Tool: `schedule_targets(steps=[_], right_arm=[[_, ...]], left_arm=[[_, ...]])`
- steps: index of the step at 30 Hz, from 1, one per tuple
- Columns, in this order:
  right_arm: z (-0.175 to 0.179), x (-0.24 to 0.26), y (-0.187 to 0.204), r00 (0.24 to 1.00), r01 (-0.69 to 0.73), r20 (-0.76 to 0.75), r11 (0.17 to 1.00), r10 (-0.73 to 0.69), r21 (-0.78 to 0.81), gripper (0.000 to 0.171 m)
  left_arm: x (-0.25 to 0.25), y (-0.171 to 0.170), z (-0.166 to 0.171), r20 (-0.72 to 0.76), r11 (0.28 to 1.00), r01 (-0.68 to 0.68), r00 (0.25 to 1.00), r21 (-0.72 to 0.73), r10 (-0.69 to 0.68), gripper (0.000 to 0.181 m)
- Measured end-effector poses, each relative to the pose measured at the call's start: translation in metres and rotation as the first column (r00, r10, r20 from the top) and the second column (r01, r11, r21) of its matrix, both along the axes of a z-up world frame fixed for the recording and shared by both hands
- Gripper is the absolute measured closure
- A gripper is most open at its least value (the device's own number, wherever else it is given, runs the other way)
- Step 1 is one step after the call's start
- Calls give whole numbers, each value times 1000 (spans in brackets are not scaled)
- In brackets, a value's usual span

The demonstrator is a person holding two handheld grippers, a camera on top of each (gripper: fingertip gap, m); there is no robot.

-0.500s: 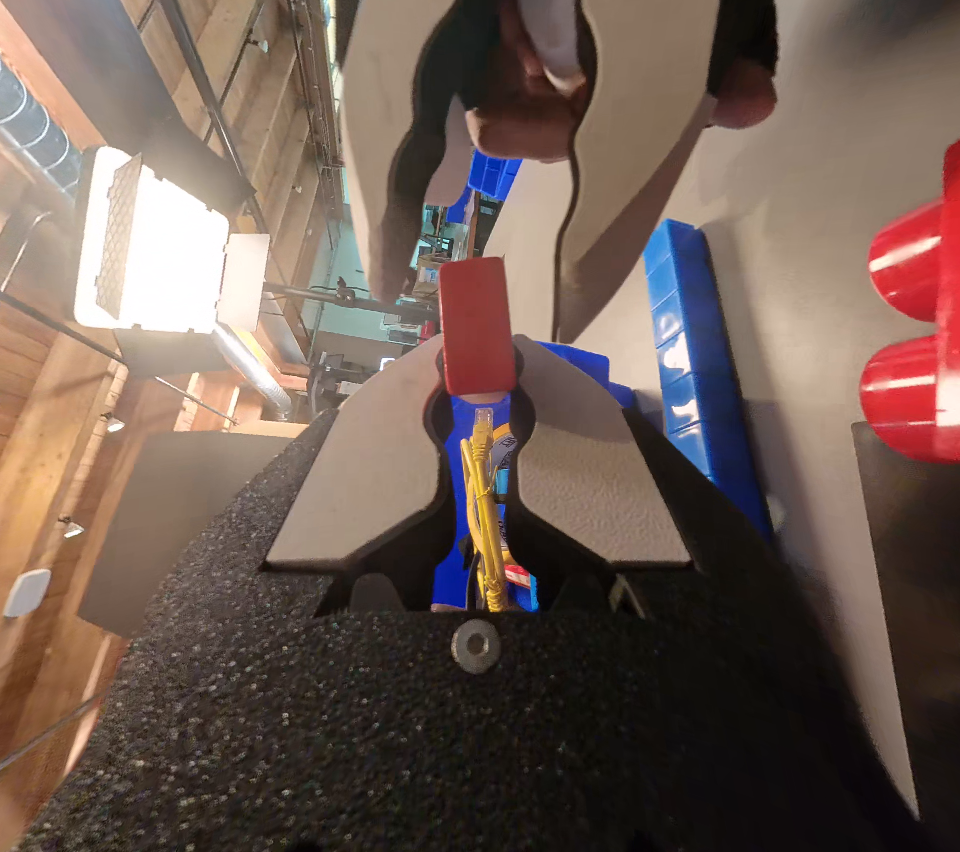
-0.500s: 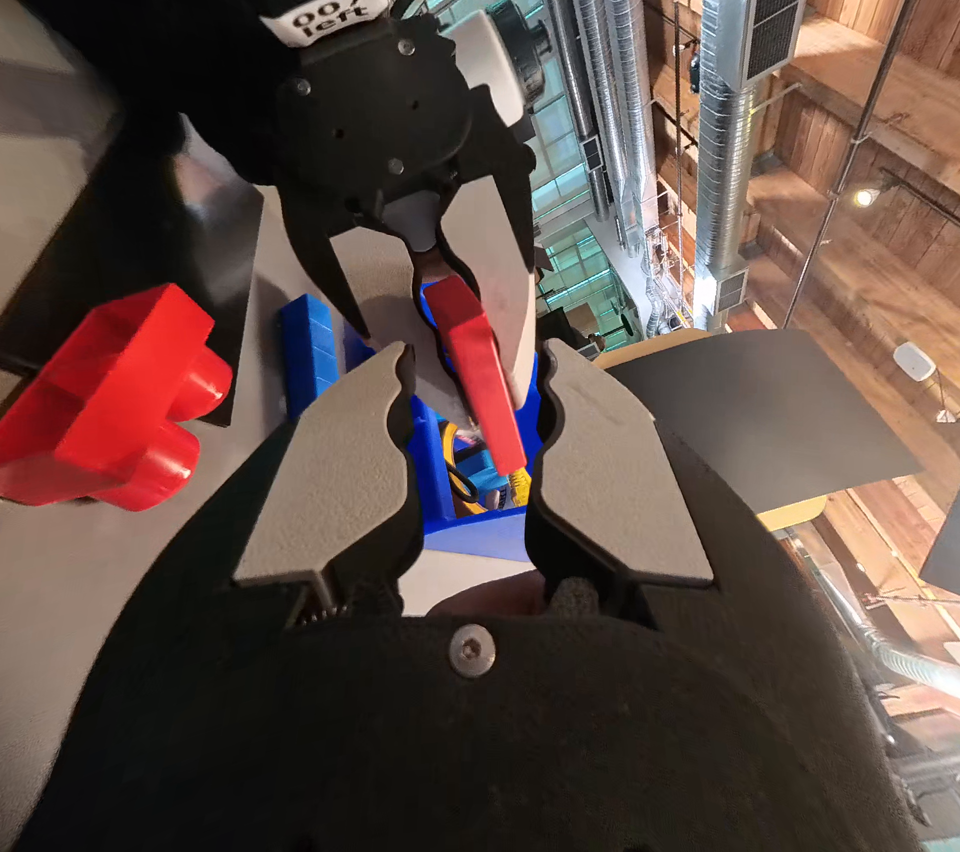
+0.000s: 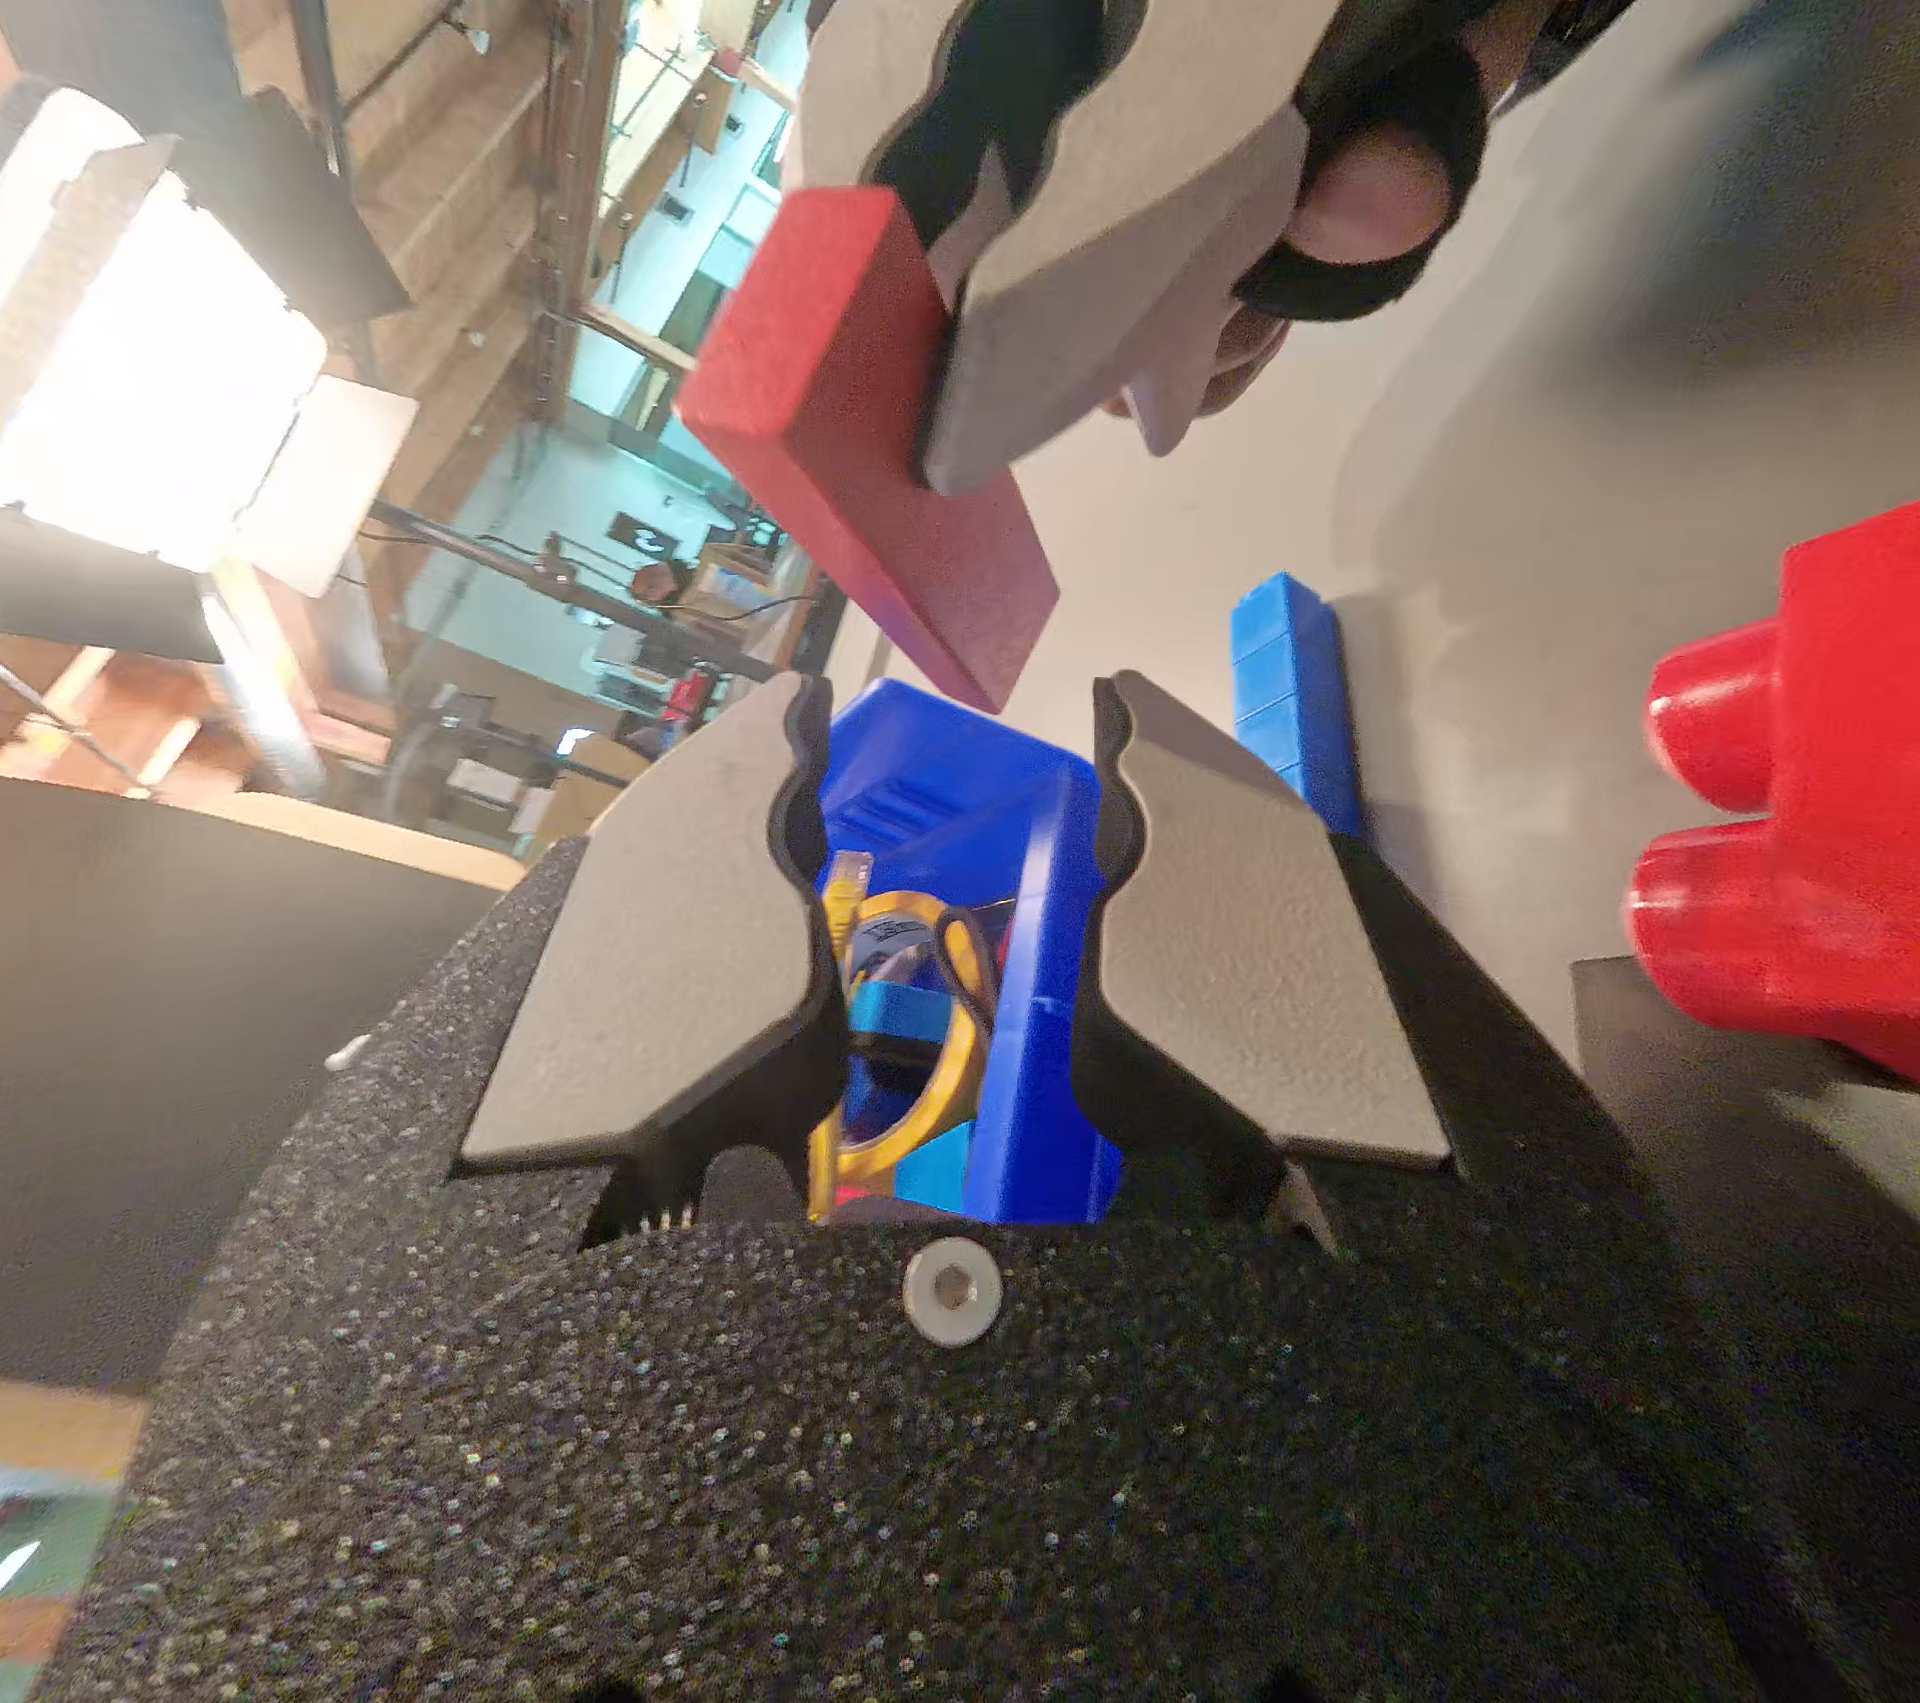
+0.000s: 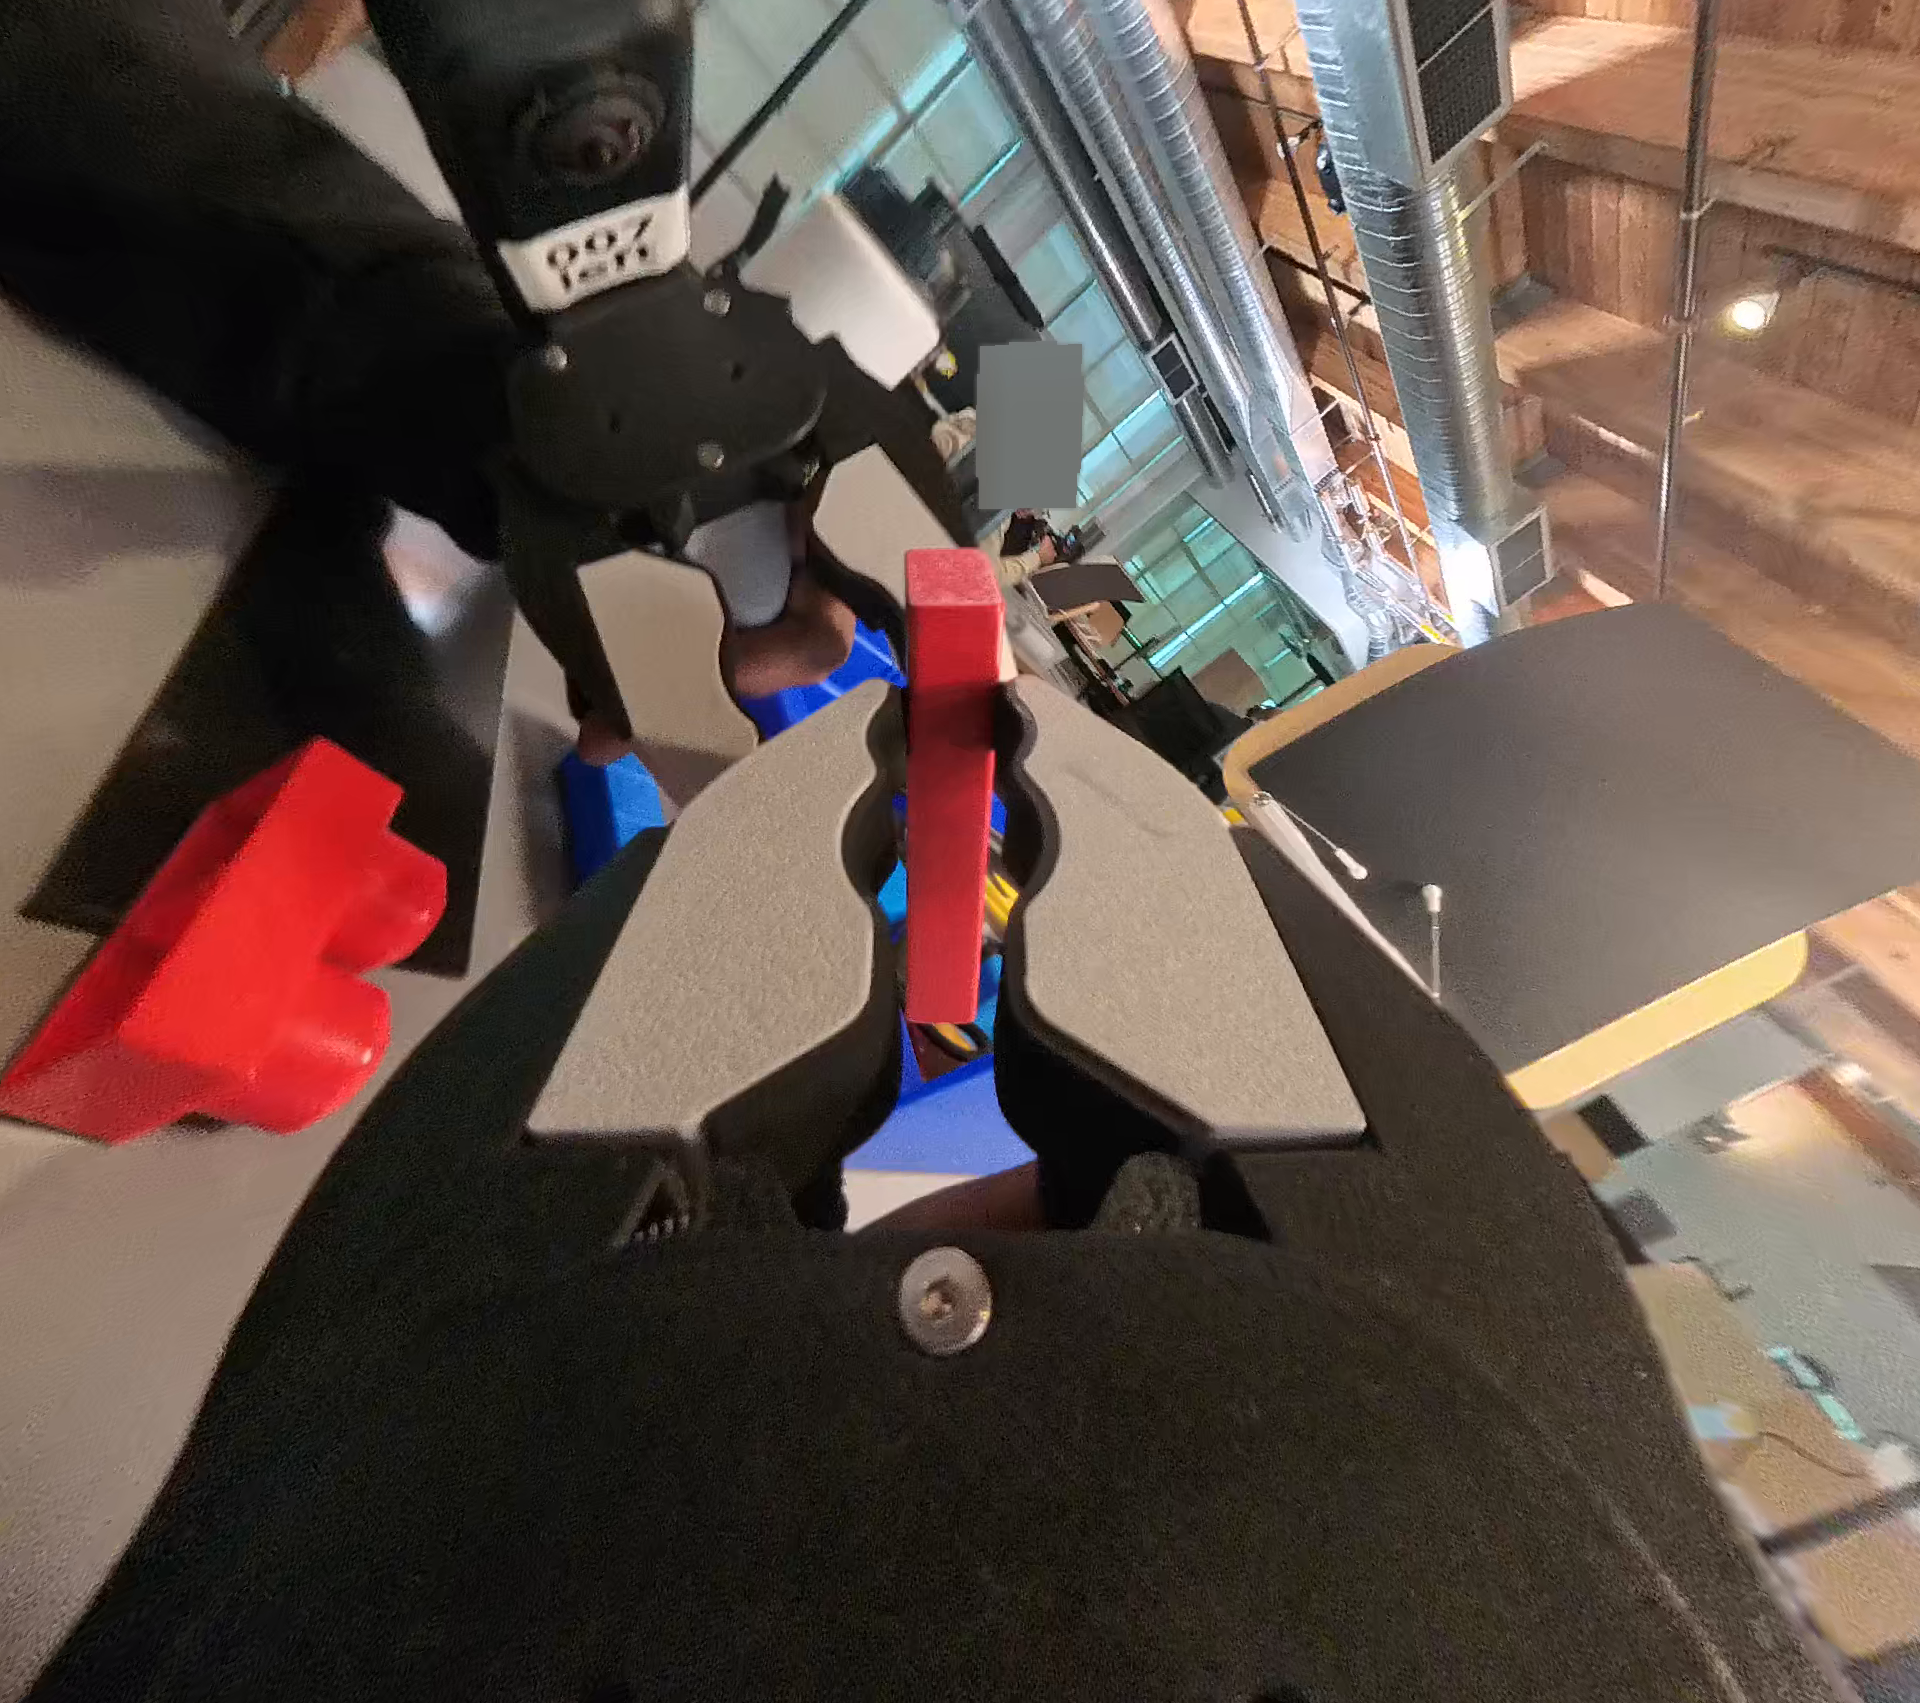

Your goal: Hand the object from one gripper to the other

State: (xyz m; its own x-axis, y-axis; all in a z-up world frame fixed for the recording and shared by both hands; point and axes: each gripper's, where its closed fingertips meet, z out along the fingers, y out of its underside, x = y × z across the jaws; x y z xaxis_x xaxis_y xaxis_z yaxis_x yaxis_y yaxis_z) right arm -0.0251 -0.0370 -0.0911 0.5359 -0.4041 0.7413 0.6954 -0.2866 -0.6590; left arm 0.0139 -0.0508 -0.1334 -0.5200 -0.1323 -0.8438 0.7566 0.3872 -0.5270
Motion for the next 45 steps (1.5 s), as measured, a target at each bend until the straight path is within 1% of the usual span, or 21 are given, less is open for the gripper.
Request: schedule_targets(steps=[3,7,8,10,11,13,16,17,19,21,23,25,28,29,31,34,36,38,40,42,45], right_arm=[[8,-7,0,995,-76,-60,994,81,80,155],[12,-22,5,965,-203,-139,967,224,152,155],[12,-24,6,957,-223,-152,961,249,166,155],[11,-27,8,945,-246,-174,953,276,177,154],[9,-27,9,943,-249,-181,953,279,172,154],[5,-24,10,949,-230,-185,962,255,148,153],[-1,-16,7,973,-166,-148,982,178,90,150],[-3,-12,6,984,-130,-113,990,135,55,144],[-7,-4,3,999,-39,-14,999,39,-18,137],[-7,1,1,995,42,90,998,-37,-56,127],[-5,1,1,986,78,155,995,-67,-65,122],[-5,0,2,981,90,182,993,-75,-74,118],[-14,1,5,971,114,223,985,-83,-127,116],[-18,1,6,966,124,244,981,-85,-149,119],[-25,2,7,956,143,279,973,-87,-184,141],[-27,3,7,965,131,251,971,-79,-199,148],[-23,1,6,972,107,227,979,-67,-173,154],[-18,2,4,977,97,205,985,-67,-141,154],[-16,0,3,984,66,172,990,-44,-124,154],[-15,-2,3,991,31,134,994,-16,-109,154],[-14,-8,5,996,-33,75,996,39,-83,154]], left_arm=[[-10,-4,-5,-108,998,66,992,2,-65,125],[-23,-10,-7,-224,989,145,964,-12,-144,121],[-26,-10,-8,-243,987,162,957,-11,-160,123],[-31,-10,-9,-252,980,197,948,-12,-193,144],[-30,-9,-9,-253,982,191,949,-12,-188,155],[-23,-6,-11,-250,987,160,956,21,-150,157],[-3,0,-4,-158,999,33,987,19,-30,164],[3,2,-2,-135,1000,-4,991,13,5,164],[12,6,4,-88,997,-74,993,-2,73,164],[20,9,7,-45,991,-134,990,-9,133,164],[25,10,5,6,984,-175,984,14,175,164],[27,10,0,62,979,-197,979,55,194,164],[26,7,-12,82,972,-201,978,119,192,164],[28,6,-17,80,967,-211,976,141,201,164],[29,6,-22,75,964,-210,977,164,200,164],[31,7,-22,18,969,-199,980,145,199,160],[30,7,-17,-68,980,-169,982,104,176,150],[31,8,-13,-142,984,-159,975,76,169,138],[31,9,-13,-186,988,-142,971,67,152,134],[32,9,-15,-186,987,-138,971,76,150,129],[28,7,-22,-129,986,-125,982,115,139,130]])
